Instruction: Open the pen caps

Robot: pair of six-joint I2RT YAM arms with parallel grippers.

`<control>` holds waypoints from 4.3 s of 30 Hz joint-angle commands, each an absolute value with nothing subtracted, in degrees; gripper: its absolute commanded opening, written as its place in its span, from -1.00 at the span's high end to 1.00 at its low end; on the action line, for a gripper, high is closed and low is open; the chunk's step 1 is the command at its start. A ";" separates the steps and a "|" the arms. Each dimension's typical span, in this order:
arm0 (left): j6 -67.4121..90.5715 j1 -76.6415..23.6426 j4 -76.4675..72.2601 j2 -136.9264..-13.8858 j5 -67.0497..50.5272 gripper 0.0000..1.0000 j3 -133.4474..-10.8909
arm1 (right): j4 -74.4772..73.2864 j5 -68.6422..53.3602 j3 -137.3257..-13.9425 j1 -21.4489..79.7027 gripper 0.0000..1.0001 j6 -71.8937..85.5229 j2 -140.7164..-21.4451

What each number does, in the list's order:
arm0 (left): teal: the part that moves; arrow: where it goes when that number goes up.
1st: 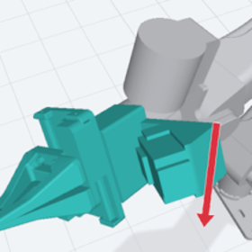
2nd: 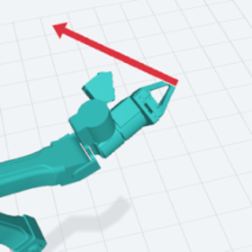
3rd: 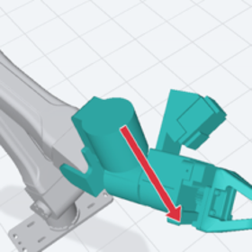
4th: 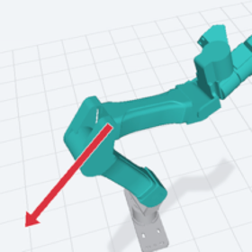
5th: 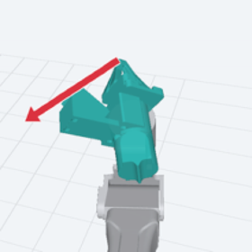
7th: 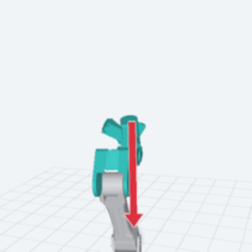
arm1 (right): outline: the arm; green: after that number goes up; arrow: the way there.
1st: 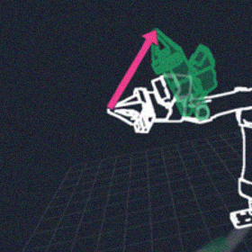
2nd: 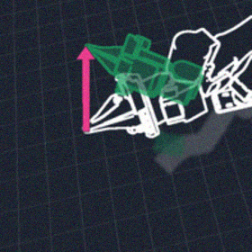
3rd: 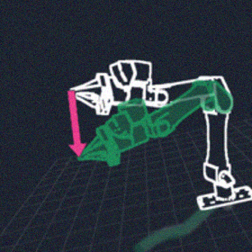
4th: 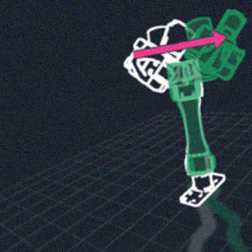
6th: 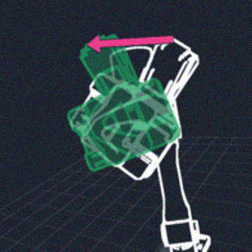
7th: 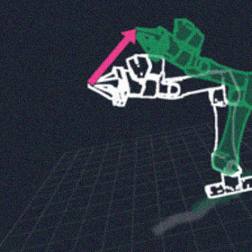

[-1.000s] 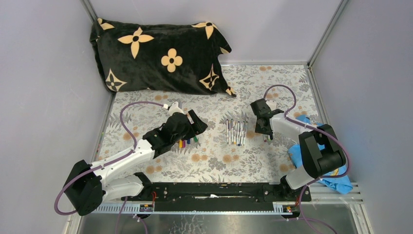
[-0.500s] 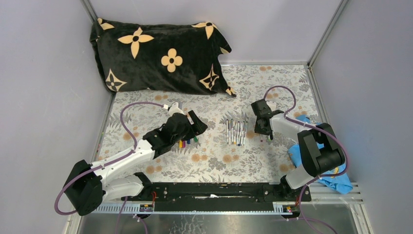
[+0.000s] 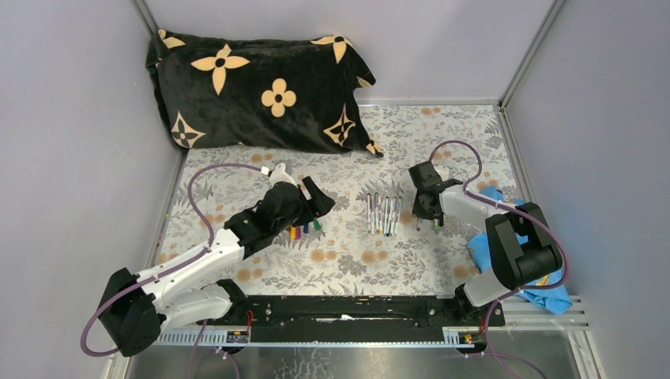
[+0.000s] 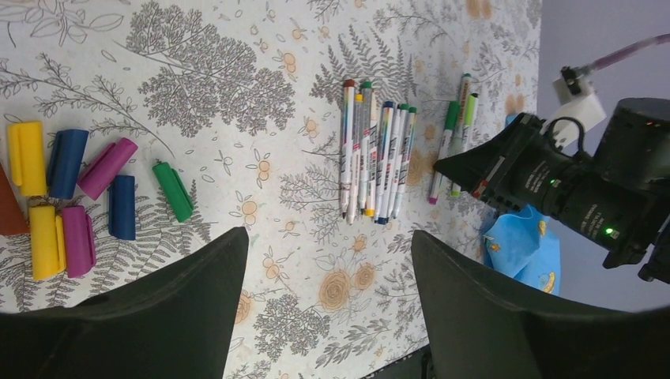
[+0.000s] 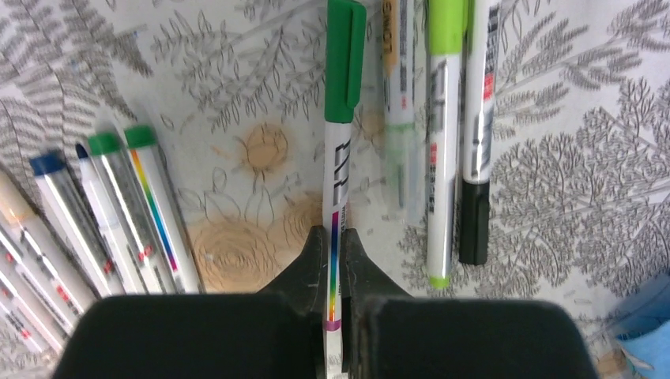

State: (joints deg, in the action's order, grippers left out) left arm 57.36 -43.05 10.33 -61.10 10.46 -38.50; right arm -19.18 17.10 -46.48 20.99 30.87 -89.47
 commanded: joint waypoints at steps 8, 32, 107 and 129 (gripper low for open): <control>52.60 -42.68 7.21 -57.65 5.34 -0.65 -40.91 | -24.63 9.48 -45.70 24.28 1.00 29.24 -72.10; 56.98 -42.71 -7.18 -69.09 -14.54 -0.70 -41.72 | -21.03 8.53 -49.33 53.35 1.00 34.73 -65.87; 65.84 -38.90 -5.35 -70.66 1.67 1.00 -41.74 | -13.17 10.97 -47.59 61.91 1.00 39.36 -71.78; 54.88 -23.64 4.46 -79.83 -0.64 1.00 -48.62 | -15.63 18.58 -43.23 62.98 1.00 41.68 -68.04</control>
